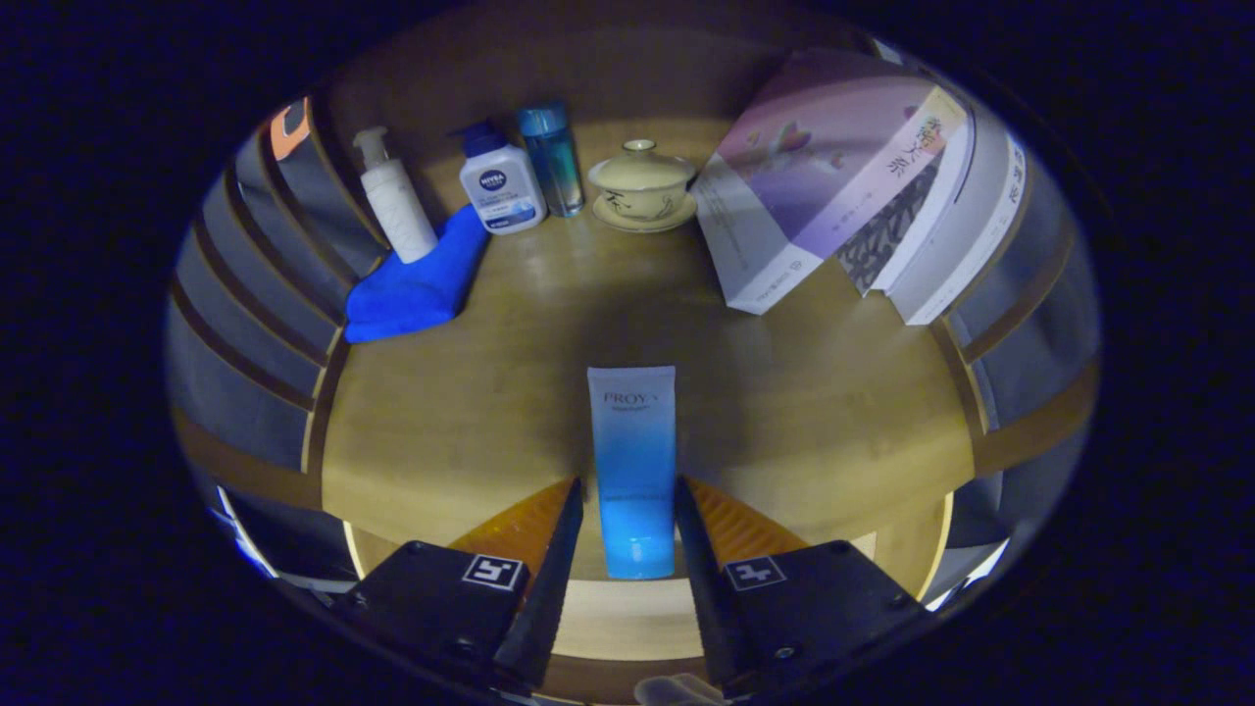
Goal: Pull open the drawer, take out the items inside it, and place them on the countertop above the cabinet.
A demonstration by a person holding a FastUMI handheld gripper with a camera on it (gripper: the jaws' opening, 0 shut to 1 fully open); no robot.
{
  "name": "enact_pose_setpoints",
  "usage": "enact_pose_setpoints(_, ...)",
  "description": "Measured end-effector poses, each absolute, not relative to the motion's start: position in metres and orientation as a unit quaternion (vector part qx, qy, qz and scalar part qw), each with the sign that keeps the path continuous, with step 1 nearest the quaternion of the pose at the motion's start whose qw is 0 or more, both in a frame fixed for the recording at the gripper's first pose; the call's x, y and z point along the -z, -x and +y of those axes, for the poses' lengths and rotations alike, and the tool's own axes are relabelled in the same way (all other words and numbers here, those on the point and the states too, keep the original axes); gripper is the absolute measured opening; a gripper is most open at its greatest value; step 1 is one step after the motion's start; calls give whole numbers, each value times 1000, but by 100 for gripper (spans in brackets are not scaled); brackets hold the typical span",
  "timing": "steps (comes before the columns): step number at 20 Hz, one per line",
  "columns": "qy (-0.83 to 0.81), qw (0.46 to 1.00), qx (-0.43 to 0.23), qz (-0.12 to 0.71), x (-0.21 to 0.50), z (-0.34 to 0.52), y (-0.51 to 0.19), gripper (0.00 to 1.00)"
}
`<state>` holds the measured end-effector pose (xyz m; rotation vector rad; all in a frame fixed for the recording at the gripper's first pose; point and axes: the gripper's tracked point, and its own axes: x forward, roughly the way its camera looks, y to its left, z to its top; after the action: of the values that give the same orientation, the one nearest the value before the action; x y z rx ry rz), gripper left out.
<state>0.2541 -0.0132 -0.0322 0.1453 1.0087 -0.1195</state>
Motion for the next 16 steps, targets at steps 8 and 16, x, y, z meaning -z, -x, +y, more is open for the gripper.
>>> enact_pose_setpoints(8,-65,897,51,435,8,-19,-230,61)
enact_pose_setpoints(16,-36,926,13,376,-7,3,-182,61)
